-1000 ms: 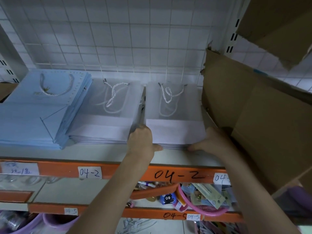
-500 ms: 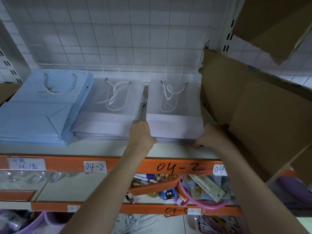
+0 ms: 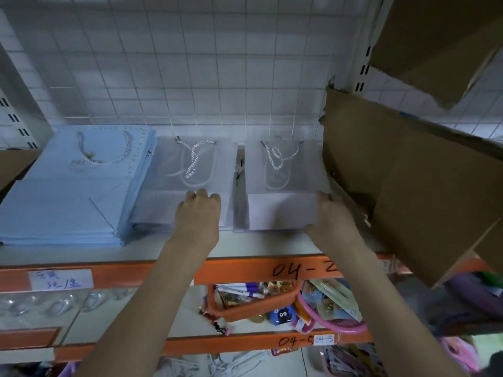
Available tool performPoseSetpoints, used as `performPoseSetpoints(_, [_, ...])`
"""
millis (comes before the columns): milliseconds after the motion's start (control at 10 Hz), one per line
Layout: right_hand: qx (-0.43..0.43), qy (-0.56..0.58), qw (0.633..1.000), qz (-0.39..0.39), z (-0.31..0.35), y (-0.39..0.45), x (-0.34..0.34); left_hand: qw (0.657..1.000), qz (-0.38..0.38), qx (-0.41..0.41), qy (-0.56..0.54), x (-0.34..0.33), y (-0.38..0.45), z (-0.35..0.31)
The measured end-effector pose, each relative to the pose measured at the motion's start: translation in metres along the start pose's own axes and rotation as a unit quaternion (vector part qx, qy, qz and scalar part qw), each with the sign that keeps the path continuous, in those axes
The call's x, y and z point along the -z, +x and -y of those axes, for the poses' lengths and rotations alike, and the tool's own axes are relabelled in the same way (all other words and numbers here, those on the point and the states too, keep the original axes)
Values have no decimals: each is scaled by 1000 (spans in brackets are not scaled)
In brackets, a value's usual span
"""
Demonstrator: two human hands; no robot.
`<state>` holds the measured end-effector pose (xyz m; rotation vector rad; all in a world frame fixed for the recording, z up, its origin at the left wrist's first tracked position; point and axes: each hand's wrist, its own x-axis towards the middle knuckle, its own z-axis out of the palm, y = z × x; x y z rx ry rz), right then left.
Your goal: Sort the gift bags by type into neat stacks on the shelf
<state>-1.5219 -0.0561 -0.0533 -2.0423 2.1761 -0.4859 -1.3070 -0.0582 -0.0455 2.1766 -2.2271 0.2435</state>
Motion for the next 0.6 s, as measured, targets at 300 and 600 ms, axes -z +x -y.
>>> performPoseSetpoints(300, [1, -48, 998, -39, 44, -12, -26, 992, 21, -101, -73, -10, 11, 29])
performPoseSetpoints(600, [-7, -37, 996, -82, 78, -53, -37, 966, -89, -154, -189, -27, -17, 47])
